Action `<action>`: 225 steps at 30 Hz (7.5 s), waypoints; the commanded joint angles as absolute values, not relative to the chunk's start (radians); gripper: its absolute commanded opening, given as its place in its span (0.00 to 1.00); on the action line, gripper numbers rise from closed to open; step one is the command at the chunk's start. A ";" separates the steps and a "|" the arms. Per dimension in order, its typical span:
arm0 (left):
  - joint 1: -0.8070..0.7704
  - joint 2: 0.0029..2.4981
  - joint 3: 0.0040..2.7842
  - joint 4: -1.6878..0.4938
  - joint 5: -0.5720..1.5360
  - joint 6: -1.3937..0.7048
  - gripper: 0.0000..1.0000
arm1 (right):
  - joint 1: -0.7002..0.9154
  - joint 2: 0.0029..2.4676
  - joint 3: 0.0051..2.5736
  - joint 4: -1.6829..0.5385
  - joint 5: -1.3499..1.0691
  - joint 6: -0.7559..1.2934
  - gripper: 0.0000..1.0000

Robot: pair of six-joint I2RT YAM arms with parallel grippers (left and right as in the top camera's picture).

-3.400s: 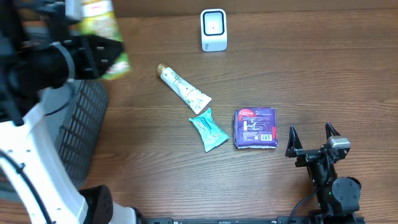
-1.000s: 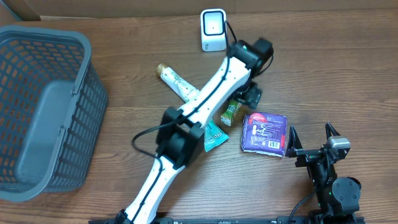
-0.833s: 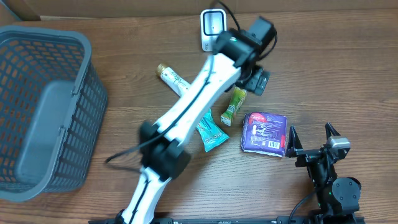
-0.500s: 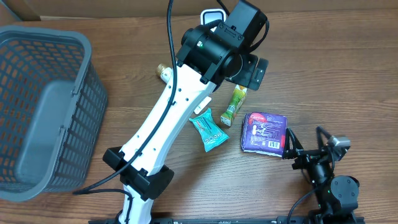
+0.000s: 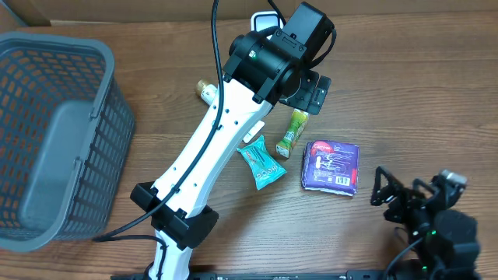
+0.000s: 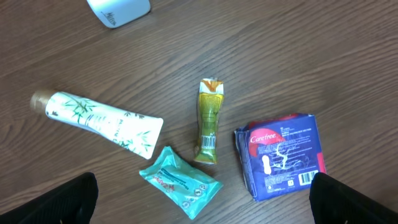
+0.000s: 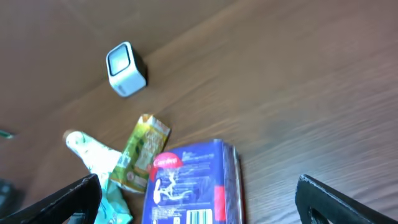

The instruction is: Scan the item barcode

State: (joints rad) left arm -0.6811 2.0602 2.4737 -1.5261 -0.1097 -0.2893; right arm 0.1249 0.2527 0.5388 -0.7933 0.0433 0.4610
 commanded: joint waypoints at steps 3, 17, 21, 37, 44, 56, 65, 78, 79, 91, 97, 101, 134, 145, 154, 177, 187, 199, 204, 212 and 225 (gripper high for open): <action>-0.685 2.064 2.472 -1.525 -0.123 -0.292 0.99 | 0.129 0.551 0.720 -0.901 -0.083 0.253 1.00; -0.533 1.927 2.472 -1.210 -0.254 -0.229 0.99 | 0.126 1.098 0.979 -1.069 -0.186 0.181 1.00; -0.429 1.833 2.472 -0.962 -0.255 -0.122 1.00 | 0.094 1.019 0.979 -1.048 -0.202 0.181 1.00; -0.156 1.607 2.466 -0.954 -0.339 0.067 1.00 | 0.000 0.767 0.979 -0.595 -0.264 0.183 1.00; -0.156 1.427 2.210 -0.883 -0.355 0.072 1.00 | -0.156 0.781 1.025 -0.598 -0.265 0.262 1.00; -0.155 1.131 1.570 -0.554 -0.399 0.060 1.00 | -0.495 0.865 1.028 -0.938 -0.554 0.200 1.00; -0.155 1.099 1.508 -0.511 -0.398 0.037 1.00 | -0.501 1.180 1.028 -1.000 -0.770 0.064 1.00; -0.155 1.139 1.508 -0.589 -0.400 0.038 1.00 | -0.487 1.548 1.028 -1.030 -0.928 -0.214 1.00; -0.155 1.147 1.508 -0.607 -0.400 0.038 1.00 | -0.487 1.562 1.028 -1.025 -0.924 -0.215 1.00; -0.155 1.214 1.508 -0.624 -0.400 0.038 1.00 | -0.454 1.581 0.968 -0.880 -0.888 -0.266 1.00; -0.155 1.165 1.508 -0.563 -0.554 0.038 1.00 | -0.417 1.581 0.914 -0.822 -0.868 -0.266 1.00; -0.155 1.139 1.508 -0.431 -0.665 0.040 1.00 | -0.390 1.581 0.882 -0.786 -0.865 -0.266 1.00; -0.155 1.116 1.508 -0.392 -0.661 0.176 0.99 | -0.336 1.731 0.738 -0.571 -0.944 -0.266 1.00; -0.155 1.116 1.508 -0.396 -0.661 0.176 1.00 | -0.245 1.798 0.740 -0.579 -0.997 -0.259 1.00; -0.155 1.116 1.508 -0.396 -0.661 0.176 1.00 | -0.203 1.798 0.740 -0.569 -0.995 -0.259 0.69; -0.155 1.116 1.508 -0.418 -0.644 0.176 1.00 | -0.203 1.797 0.766 -0.651 -1.179 -0.258 0.04; -0.155 1.117 1.508 -0.427 -0.631 0.176 1.00 | -0.203 1.759 0.893 -0.903 -1.218 -0.259 0.04; -0.156 1.118 1.508 -0.471 -0.632 0.176 1.00 | -0.203 1.441 0.898 -0.952 -1.258 -0.172 0.04; -0.156 1.118 1.508 -0.570 -0.631 0.176 1.00 | -0.203 1.271 0.899 -0.921 -1.193 -0.046 0.04; -0.156 1.119 1.508 -0.677 -0.631 0.176 1.00 | -0.203 1.087 0.899 -0.838 -1.123 0.223 0.04; -0.156 1.119 1.508 -0.859 -0.631 0.176 0.99 | -0.203 0.945 0.899 -0.709 -1.044 0.325 0.04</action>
